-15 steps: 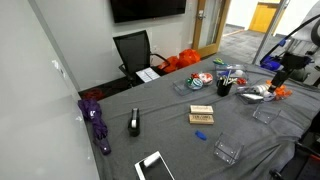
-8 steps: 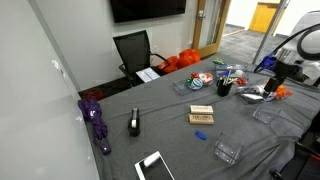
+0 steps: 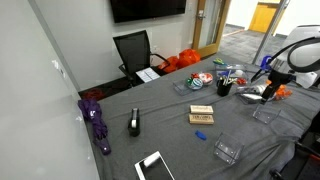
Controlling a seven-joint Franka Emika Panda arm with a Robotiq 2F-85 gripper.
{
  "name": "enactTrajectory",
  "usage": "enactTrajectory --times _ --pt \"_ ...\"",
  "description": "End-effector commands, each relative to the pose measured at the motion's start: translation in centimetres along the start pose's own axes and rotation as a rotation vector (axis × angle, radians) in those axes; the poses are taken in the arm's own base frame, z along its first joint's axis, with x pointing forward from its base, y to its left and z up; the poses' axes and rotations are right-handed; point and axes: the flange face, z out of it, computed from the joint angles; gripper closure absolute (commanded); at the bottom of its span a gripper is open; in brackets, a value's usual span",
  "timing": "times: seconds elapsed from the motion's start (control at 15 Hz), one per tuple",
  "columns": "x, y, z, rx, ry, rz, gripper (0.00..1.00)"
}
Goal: Pick up the clear bowl on the right and place it inside the clear bowl on the left
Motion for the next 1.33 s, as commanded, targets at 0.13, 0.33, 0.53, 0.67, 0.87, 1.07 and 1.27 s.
enactTrajectory --times 0.13,0.33,0.53,0.67,0.87,1.07,1.27 --pt "-1.0 1.6 3.8 -0.030 -0.017 -0.051 0.00" --pt "-1.3 2.1 5.2 -0.028 -0.020 -0.059 0.00" --pt "-1.1 2.4 6.4 -0.034 -0.020 -0.056 0.00" --pt "-1.1 2.7 7.0 -0.041 -0.022 -0.054 0.00" --pt "-1.2 2.8 8.0 -0.044 -0.030 -0.054 0.00" --pt "-1.2 2.8 8.8 -0.046 -0.040 -0.052 0.00" --pt "-1.2 2.8 9.6 -0.053 -0.050 -0.057 0.00"
